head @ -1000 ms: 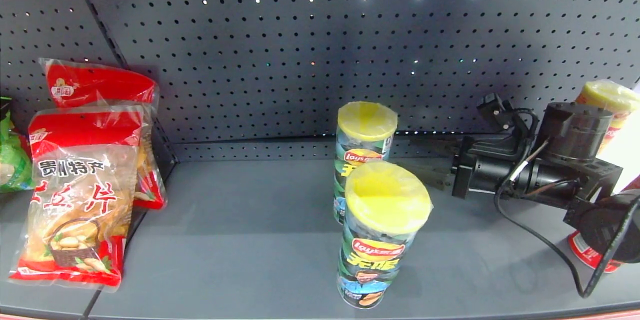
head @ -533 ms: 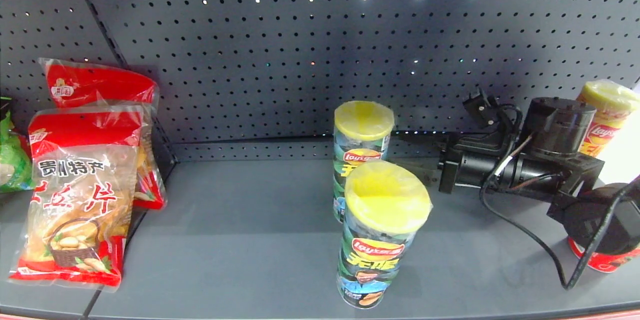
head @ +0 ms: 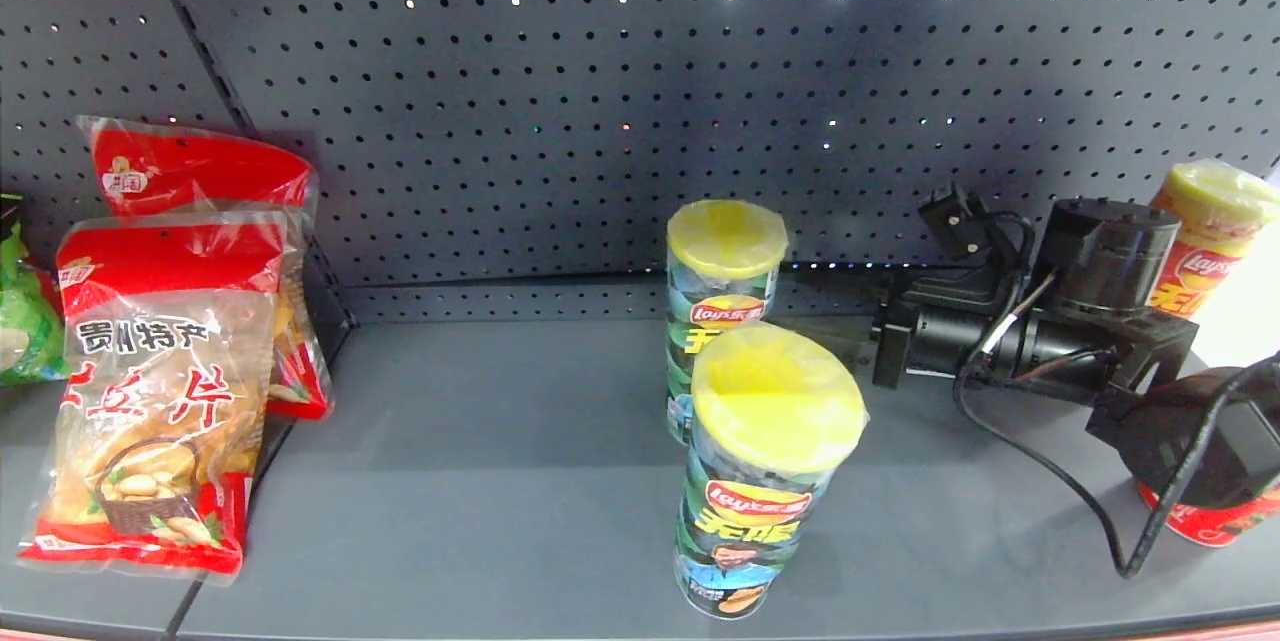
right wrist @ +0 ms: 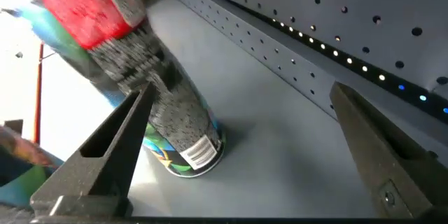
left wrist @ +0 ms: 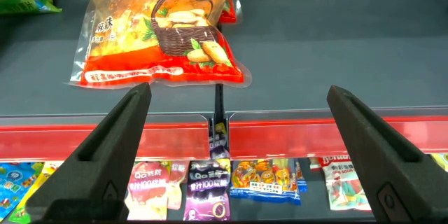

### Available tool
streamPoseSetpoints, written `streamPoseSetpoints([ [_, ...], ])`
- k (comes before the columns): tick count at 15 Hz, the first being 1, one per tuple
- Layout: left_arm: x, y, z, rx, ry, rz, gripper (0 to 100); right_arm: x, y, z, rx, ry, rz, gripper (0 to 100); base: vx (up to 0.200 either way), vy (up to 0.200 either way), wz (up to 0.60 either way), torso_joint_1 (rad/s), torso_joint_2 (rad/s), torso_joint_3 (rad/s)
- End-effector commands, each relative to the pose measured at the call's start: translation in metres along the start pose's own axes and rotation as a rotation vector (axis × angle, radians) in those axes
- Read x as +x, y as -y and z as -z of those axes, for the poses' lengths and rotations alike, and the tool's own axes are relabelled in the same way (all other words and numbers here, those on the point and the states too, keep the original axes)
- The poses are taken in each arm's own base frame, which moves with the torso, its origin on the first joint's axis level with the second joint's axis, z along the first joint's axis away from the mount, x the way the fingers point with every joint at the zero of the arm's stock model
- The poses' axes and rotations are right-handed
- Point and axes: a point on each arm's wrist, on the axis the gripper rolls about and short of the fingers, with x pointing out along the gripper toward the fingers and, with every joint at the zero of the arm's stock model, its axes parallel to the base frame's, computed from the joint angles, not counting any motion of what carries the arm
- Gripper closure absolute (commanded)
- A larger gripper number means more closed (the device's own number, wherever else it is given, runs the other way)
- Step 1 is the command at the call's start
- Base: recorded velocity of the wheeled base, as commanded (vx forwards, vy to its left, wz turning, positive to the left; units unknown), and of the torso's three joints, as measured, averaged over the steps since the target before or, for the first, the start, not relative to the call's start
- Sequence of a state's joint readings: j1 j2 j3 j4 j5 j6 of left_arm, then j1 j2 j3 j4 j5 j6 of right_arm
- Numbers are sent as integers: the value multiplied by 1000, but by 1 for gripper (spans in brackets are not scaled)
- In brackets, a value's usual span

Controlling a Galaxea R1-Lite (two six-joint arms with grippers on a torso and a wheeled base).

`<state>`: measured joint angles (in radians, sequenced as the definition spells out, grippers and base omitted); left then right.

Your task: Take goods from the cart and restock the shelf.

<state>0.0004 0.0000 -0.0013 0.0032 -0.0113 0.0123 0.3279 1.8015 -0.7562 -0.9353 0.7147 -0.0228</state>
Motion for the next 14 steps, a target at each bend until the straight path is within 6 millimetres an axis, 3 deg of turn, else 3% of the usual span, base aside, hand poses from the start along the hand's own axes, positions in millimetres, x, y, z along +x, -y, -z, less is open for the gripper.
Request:
streamPoseSetpoints([
  [1,0,0,0,0,-1,0,0,-9,-13,-6,-11,11,-16,0,0,0,0,0,0,0],
  [5,0,0,0,0,-1,-2,0,-18,-35,-6,-16,8,-54,0,0,0,0,0,0,0],
  [8,0,0,0,0,-1,-2,0,-23,-34,-7,-18,12,-40,0,0,0,0,0,0,0],
  [10,0,0,0,0,-1,0,0,-34,-31,-9,-19,17,-9,0,0,0,0,0,0,0],
  [14,0,0,0,0,-3,0,0,-57,-49,-19,-46,54,-2,0,0,0,0,0,0,0],
])
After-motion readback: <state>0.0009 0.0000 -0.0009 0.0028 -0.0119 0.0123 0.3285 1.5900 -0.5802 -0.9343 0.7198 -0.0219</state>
